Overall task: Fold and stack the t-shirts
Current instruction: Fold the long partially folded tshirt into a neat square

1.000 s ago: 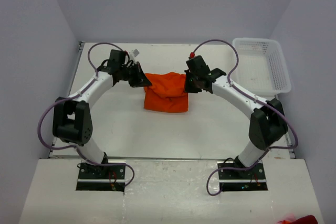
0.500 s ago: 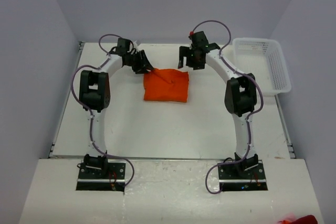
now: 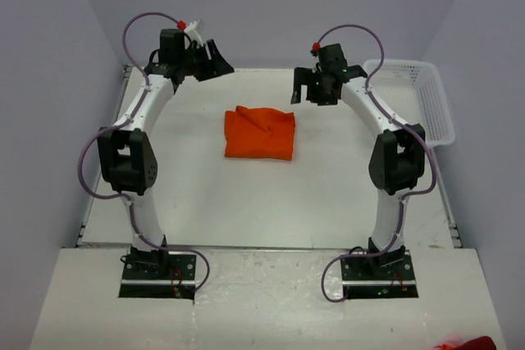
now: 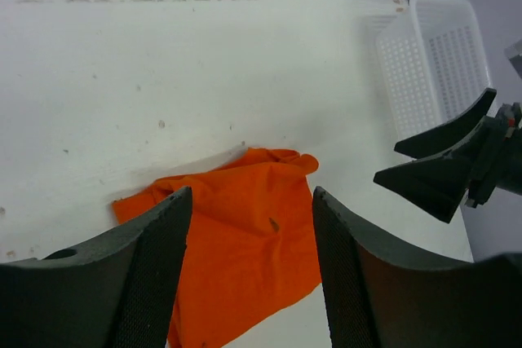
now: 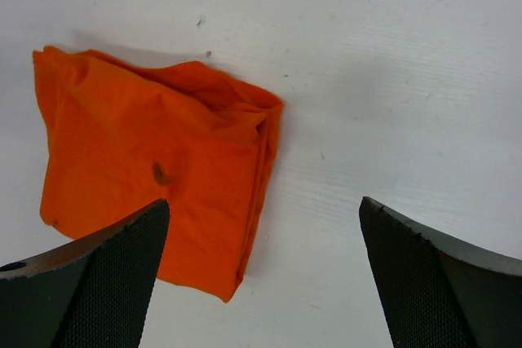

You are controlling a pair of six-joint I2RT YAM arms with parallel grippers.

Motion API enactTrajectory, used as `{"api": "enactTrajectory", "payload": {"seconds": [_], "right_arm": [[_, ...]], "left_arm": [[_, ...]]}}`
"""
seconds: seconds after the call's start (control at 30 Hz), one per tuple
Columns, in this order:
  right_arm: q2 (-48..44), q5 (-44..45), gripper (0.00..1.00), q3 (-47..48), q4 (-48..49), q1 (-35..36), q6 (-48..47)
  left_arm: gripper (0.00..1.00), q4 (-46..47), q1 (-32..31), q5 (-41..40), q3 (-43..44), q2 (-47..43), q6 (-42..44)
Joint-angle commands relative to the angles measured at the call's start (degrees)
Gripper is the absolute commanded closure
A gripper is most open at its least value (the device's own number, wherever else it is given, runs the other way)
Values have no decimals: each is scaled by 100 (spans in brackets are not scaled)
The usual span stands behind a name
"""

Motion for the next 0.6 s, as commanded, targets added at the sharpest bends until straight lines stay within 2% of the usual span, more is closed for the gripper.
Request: {"api": "enactTrajectory", "payload": {"seconds": [0.0,0.07,0.2,0.57], "right_arm": [[70,-388,2,154,-83,65,-111],[159,-398,5,303,-197,65,-41],[37,-450,7,76,3,65,74],[528,-837,8,215,-13,74,329]], "left_arm": [[41,-425,-29,651,-71,765,-62],[49,-399,-38,704,-71,941,-71],[58,-635,-64,617,121,1258,113],[55,-715,-152,634,491,1995,53]]}}
